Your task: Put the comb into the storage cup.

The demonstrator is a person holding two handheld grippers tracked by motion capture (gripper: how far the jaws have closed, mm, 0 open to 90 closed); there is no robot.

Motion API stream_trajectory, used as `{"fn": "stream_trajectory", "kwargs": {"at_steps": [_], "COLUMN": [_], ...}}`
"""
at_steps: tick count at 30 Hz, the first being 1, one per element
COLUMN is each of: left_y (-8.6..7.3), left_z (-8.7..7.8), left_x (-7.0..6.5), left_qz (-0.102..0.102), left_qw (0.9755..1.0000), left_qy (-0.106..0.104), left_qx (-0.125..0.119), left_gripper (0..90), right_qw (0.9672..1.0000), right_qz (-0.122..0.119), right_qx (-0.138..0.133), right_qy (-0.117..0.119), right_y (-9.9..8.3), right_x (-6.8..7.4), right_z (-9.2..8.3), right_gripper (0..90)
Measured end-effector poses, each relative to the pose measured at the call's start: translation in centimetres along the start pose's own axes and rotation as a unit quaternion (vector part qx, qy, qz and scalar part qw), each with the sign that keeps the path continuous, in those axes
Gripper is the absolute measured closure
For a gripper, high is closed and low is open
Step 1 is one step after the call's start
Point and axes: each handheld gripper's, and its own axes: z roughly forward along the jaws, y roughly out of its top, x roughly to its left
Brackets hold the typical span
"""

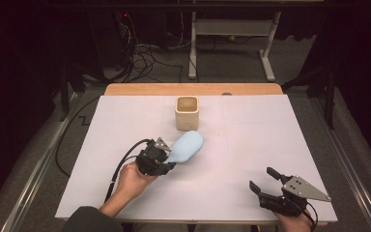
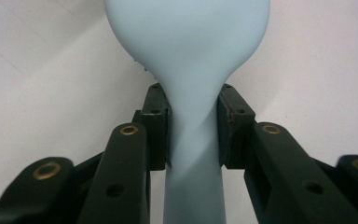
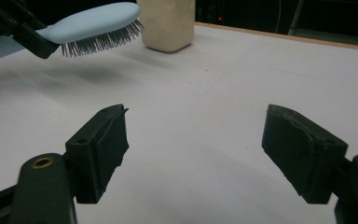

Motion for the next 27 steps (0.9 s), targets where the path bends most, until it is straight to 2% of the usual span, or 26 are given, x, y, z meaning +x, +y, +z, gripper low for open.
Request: {"fn": "stream_trajectory", "kwargs": {"at_steps": [10,14,27], "left_y": [-0.3,-0.4,-0.4], "left_z": [-0.5,-0.6,-0.8], "left_x": [-0.5,-0.6,-1.3], "left_qz": [0.001,0.002,0.008], "left_qw": [1.0000,0.9999,0.9998], "left_qy": [-0.005,-0.005,-0.008], "left_qx": [-0.007,-0.011,-0.018], "left_gripper": [68.8,68.8,68.8], "right_qw": [0.9996,0.9995,0.9969], "right_qz": [-0.003,-0.014,-0.006], "right_qx": [0.008,0.006,0.008], "right_qy": [0.027,0.028,0.078], "right_y": [0.4,0.7,1.0], "right_x": [1.2,1.9,3.4], "right_z": [1.0,1.2,2.7], "right_gripper": [20.6,19.6,19.7]}}
